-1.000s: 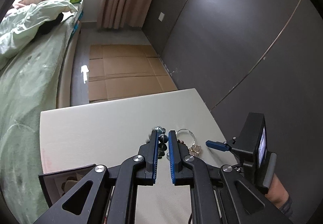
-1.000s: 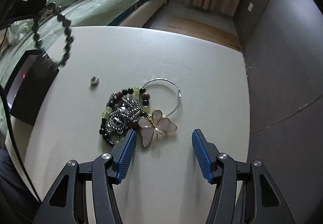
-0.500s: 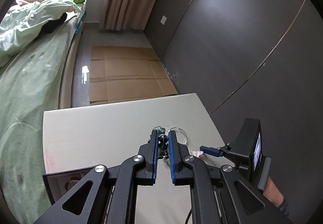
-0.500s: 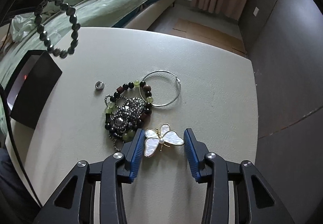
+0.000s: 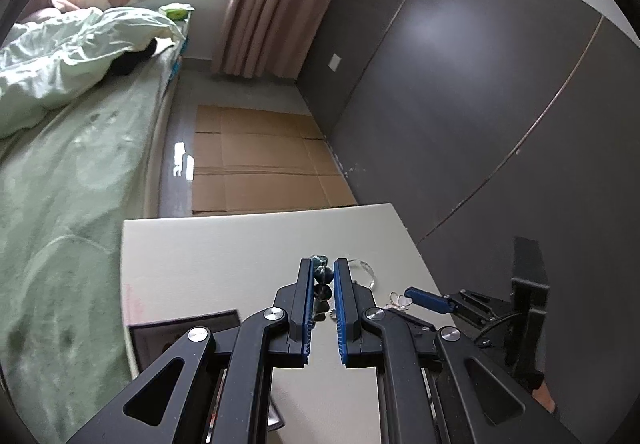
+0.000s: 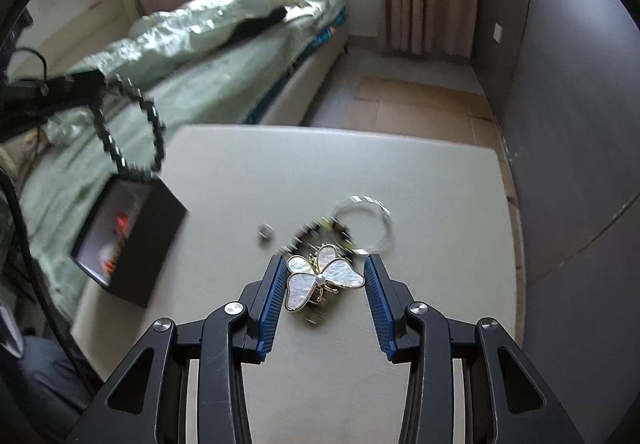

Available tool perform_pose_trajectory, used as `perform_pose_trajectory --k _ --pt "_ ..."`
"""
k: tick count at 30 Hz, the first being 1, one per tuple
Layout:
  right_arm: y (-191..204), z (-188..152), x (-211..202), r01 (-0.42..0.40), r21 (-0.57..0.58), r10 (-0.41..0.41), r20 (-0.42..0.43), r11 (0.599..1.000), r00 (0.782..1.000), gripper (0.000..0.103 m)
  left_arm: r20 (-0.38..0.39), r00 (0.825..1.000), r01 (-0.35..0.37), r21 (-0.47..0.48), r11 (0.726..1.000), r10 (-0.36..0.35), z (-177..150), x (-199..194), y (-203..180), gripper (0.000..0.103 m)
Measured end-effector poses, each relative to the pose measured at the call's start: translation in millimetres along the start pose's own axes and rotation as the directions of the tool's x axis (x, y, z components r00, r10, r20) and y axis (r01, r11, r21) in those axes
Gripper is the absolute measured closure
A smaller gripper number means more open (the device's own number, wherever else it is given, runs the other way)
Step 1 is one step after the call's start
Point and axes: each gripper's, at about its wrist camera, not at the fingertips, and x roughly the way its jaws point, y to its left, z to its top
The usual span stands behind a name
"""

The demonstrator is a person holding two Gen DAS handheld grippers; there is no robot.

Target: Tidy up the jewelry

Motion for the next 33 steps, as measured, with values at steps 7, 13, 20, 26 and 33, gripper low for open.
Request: perform_pose_trajectory --k 7,13,20,26,33 --pt "26.7 18.9 -9.5 -0.080 0.027 0.077 0.097 0.996 0.992 0.062 0.022 1.000 -0.018 0.000 1.000 0.018 -3.8 -22.7 12.3 0.093" --pt "50.8 25.2 -9.4 -0.130 0.021 0.127 0.130 0.991 0.983 0.062 -0.004 0.999 -0.036 0.006 0.999 0.036 -11.6 -25.0 28.3 0.093" --pt "71.2 23.6 -2.2 -0.150 0.003 0.149 0.114 0.989 0.982 0.062 -0.105 0.993 -0.050 0.072 0.996 0.058 -28.1 -10.0 40.7 0.093" --pt "79.6 22.3 2.1 -0.165 -0.003 0.164 0.099 0.986 0.981 0.062 -0.181 0.972 -0.135 0.100 0.986 0.151 -37.8 6.5 50.5 0.092" --pt "93.5 23.8 6.9 -0.220 -0.008 0.219 0.092 0.976 0.971 0.062 -0.099 0.979 -0.180 -0.037 0.983 0.176 -24.5 -15.0 82.5 0.043"
